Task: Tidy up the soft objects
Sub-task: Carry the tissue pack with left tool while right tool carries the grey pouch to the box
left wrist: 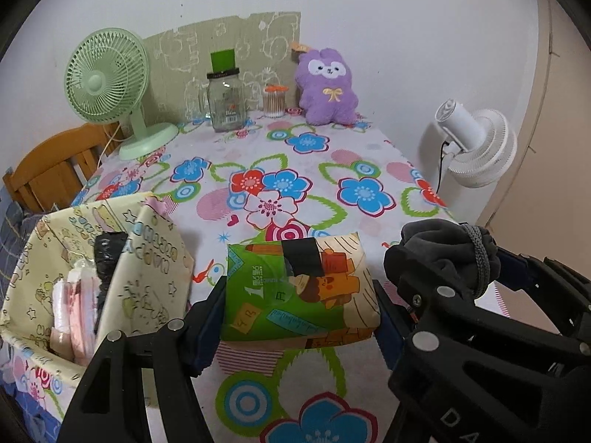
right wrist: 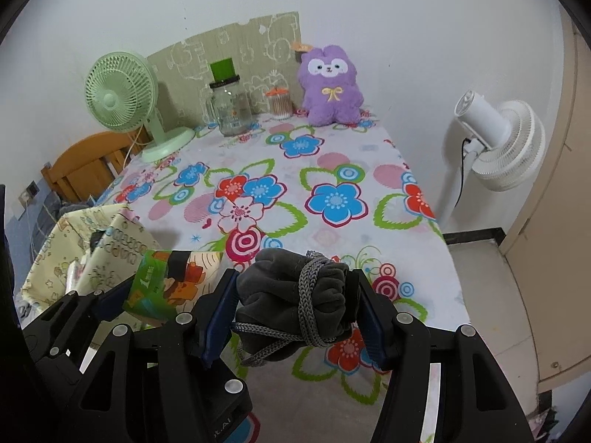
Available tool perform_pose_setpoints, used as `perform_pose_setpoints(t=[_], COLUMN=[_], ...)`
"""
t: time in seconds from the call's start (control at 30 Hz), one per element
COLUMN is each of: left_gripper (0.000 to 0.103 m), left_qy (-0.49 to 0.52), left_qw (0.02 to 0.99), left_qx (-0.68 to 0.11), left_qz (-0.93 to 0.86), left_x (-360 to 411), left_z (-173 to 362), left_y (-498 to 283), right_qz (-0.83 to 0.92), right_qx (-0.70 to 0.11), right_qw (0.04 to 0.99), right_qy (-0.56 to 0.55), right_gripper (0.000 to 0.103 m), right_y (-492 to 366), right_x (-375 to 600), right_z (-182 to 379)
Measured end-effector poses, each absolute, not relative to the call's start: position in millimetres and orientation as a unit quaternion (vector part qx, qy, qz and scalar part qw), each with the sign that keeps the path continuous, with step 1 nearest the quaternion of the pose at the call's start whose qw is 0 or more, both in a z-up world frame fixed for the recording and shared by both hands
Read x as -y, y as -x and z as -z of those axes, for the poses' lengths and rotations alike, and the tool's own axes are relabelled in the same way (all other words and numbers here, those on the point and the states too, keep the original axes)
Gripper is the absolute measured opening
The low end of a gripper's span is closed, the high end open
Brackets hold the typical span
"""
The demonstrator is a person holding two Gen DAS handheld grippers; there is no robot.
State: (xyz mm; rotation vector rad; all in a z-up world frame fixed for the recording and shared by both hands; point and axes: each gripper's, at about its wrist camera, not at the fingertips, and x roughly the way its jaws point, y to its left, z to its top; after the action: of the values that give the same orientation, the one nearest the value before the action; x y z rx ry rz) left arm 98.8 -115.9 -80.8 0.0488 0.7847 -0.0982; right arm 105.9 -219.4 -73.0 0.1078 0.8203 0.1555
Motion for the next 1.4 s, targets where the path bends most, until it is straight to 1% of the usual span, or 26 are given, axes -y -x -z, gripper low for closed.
perform_pose_setpoints(t=[0.4, 0.83, 1.4], left_gripper=[0.073, 0.073, 0.073], left_qy=[-0.033, -0.042, -0.039], left_qw=[0.932, 0.937, 0.941], left_qx=[-0.356, -0.338, -0.333], left_qz=[0.061, 0.071, 0.057], left_x=[105.7, 83.4, 31.3], left_z=[49.2, 23.2, 11.5], left_y=[-70.1, -58.5, -62.5], right_qz=[-0.074, -0.078, -0.099], right_qx=[-0.373, -0.354, -0.344], right_qw=[0.923, 0.932, 0.934], right_qy=[-0.051, -0.031, -0.007], right_gripper=[0.063, 0.063, 0.063], right_y=[-78.4, -63.0, -71.0], right_x=[209.8, 186.4, 132.7], right_z=[39.4, 9.3, -6.1])
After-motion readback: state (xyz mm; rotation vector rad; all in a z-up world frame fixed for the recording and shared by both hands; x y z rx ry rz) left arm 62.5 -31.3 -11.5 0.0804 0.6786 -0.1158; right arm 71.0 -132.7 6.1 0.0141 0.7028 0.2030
